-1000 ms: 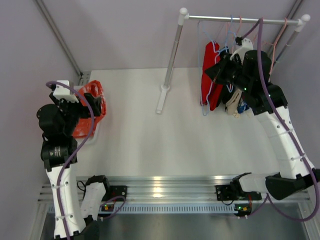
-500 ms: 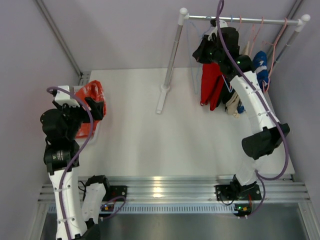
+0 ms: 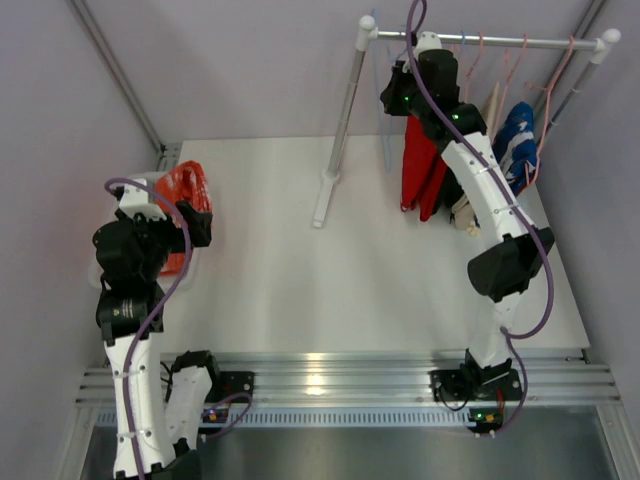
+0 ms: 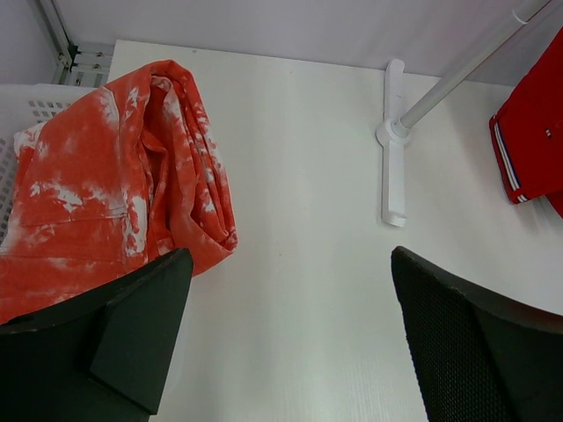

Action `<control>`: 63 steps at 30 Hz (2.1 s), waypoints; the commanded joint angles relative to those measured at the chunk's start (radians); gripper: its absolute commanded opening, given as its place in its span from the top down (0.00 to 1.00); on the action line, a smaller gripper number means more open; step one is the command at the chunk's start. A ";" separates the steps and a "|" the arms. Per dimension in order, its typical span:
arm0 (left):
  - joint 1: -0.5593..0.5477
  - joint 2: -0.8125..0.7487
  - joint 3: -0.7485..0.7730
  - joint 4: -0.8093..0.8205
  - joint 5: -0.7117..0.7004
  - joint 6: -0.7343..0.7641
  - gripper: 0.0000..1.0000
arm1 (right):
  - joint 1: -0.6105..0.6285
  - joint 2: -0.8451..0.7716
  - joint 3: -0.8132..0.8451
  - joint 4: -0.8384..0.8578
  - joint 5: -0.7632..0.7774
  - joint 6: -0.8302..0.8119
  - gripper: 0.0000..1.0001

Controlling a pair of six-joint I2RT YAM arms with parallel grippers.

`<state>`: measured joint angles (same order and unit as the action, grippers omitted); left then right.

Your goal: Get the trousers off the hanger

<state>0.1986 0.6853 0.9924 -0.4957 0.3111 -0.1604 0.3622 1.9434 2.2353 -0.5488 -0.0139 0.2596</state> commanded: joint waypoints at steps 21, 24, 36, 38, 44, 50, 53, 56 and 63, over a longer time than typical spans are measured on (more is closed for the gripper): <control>0.005 0.002 -0.008 -0.029 -0.027 0.018 0.01 | 0.046 0.040 0.008 0.165 0.078 -0.066 0.58; 0.004 0.068 0.031 -0.069 -0.032 0.047 0.01 | 0.044 -0.064 -0.095 0.176 0.088 -0.066 0.43; 0.004 0.173 0.116 -0.171 0.234 0.186 0.01 | 0.037 -0.498 -0.499 0.178 0.025 -0.094 0.01; 0.004 0.209 0.176 -0.213 0.266 0.202 0.01 | 0.037 -0.569 -0.584 0.176 -0.013 -0.095 0.01; -0.013 0.331 0.339 -0.259 0.307 0.203 0.01 | 0.037 -0.872 -0.830 0.164 -0.008 -0.105 0.00; -0.302 0.453 0.495 -0.287 0.009 0.214 0.01 | 0.037 -1.144 -1.041 0.128 0.020 -0.138 0.01; -0.467 0.484 0.520 -0.274 -0.148 0.199 0.01 | 0.009 -1.242 -1.106 0.112 0.037 -0.155 0.01; -0.456 0.487 0.516 -0.264 -0.156 0.171 0.01 | -0.045 -1.316 -1.157 0.095 0.022 -0.169 0.00; -0.424 0.346 0.408 -0.247 -0.228 0.208 0.01 | -0.143 -1.440 -1.252 0.105 -0.058 -0.191 0.01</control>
<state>-0.2409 1.1152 1.4258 -0.7643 0.1390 0.0299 0.2554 0.5304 0.9989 -0.4423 -0.0261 0.0879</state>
